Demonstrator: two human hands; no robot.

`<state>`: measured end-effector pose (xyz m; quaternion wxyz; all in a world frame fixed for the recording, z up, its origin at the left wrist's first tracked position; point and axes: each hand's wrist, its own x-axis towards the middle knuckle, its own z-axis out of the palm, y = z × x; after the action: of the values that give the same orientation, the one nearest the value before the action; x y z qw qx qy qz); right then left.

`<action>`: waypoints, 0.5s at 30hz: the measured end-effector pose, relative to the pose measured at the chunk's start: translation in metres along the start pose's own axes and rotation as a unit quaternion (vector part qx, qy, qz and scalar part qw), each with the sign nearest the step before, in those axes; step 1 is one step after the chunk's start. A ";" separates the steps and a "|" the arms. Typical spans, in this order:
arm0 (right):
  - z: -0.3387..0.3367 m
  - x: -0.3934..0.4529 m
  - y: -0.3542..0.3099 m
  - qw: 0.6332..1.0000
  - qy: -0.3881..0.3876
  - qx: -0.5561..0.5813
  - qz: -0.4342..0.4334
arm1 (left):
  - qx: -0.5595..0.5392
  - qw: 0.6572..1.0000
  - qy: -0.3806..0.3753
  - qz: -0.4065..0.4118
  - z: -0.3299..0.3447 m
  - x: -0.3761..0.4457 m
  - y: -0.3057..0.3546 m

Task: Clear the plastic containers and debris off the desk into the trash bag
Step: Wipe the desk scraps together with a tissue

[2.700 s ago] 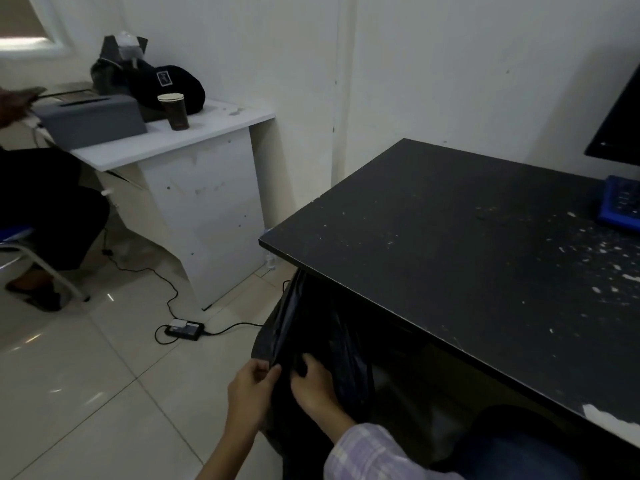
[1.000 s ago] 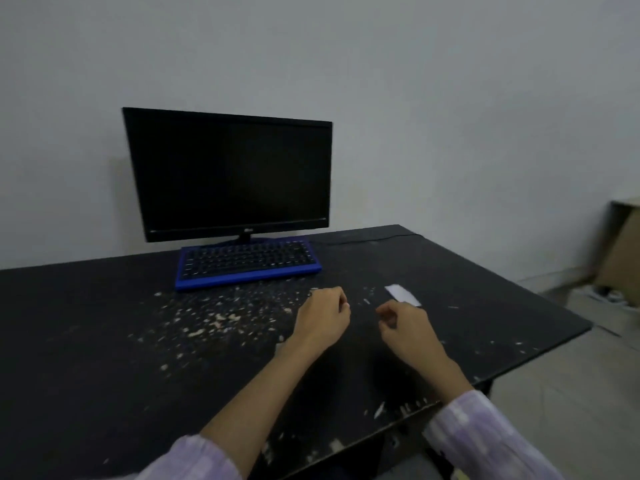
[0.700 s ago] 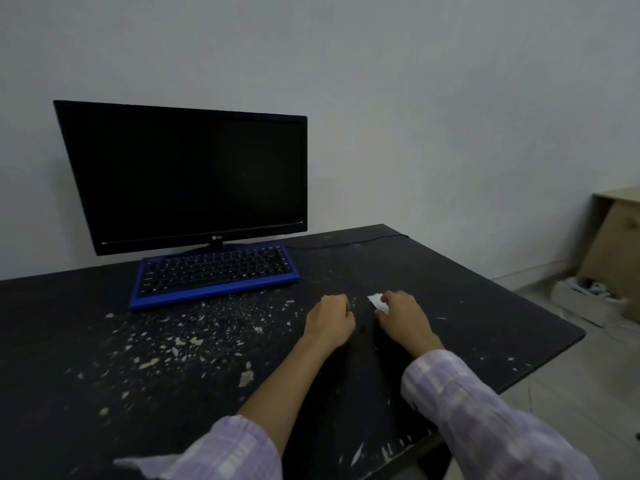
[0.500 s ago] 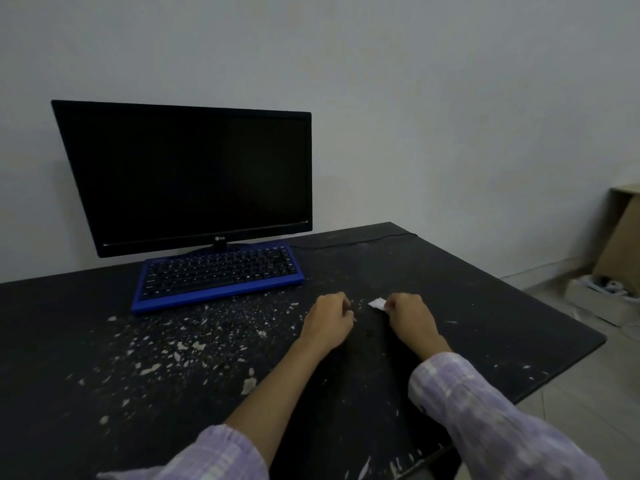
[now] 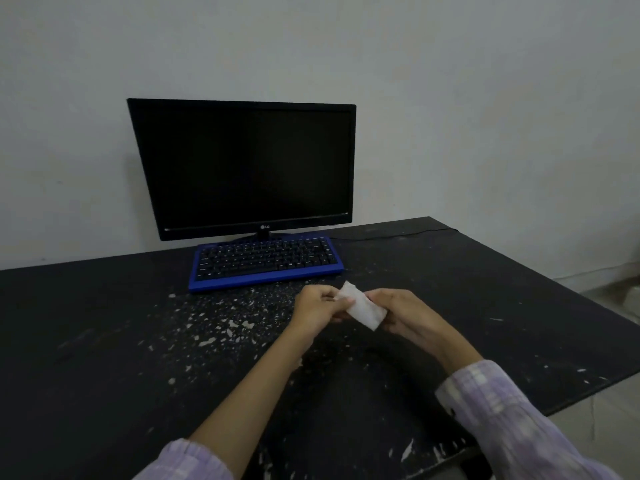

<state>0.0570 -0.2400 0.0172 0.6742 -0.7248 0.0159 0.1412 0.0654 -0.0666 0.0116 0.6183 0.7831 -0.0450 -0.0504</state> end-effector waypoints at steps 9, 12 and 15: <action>0.041 -0.004 -0.001 0.964 0.017 -0.232 -0.130 | 0.172 0.978 0.060 0.098 -0.046 -0.041 -0.012; 0.063 -0.002 0.004 0.917 0.032 -0.351 -0.187 | 0.301 0.944 0.098 0.092 -0.071 -0.058 -0.029; 0.085 -0.001 0.013 0.874 0.044 -0.420 -0.240 | 0.374 0.921 0.078 0.072 -0.090 -0.071 -0.041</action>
<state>0.0378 -0.1577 0.0009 0.3179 -0.9268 -0.1895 -0.0639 0.0074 0.0390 -0.0055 0.2835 0.9534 -0.0685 0.0766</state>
